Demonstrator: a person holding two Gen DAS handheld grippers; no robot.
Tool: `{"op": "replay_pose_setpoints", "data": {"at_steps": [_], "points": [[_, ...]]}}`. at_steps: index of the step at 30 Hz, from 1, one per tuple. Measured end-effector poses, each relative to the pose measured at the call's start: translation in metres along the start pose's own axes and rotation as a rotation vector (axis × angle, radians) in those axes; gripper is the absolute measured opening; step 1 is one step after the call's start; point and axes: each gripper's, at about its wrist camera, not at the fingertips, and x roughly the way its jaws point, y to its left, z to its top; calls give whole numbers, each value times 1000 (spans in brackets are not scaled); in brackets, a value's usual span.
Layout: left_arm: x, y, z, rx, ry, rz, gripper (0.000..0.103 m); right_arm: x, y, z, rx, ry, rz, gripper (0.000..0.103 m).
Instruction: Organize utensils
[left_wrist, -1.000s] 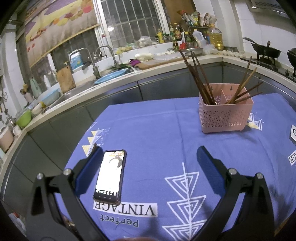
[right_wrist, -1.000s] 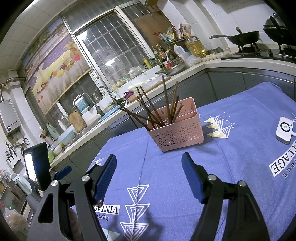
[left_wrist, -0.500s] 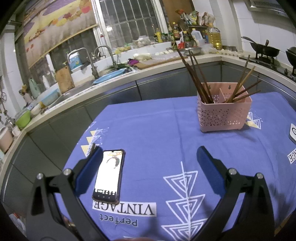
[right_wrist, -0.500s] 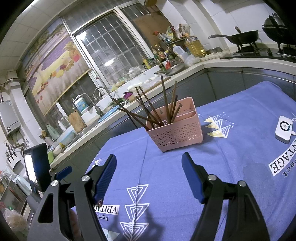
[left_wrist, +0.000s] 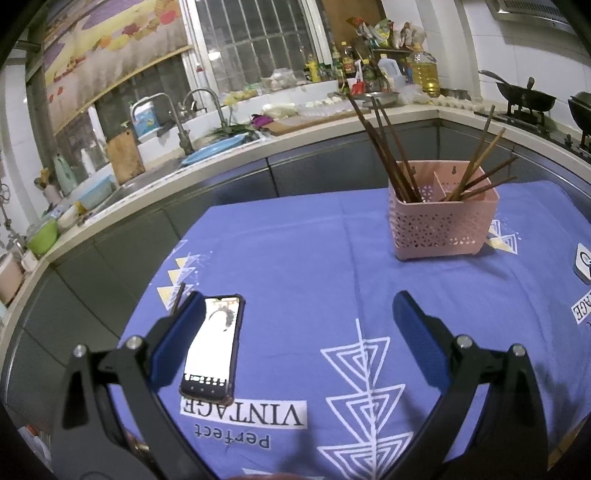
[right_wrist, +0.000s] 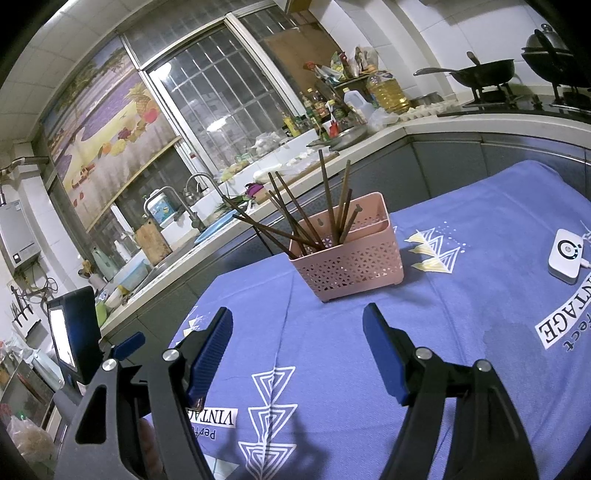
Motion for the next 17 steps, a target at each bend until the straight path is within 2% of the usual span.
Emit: {"op": "replay_pose_setpoints", "data": {"at_steps": [6,17], "points": [[4,-10,1,-9,36,-78,97,-1,-1,1,0,0,0,73],[8,-13,6,-6,47,-85,97,0,-1,0,1,0,0,73]]}}
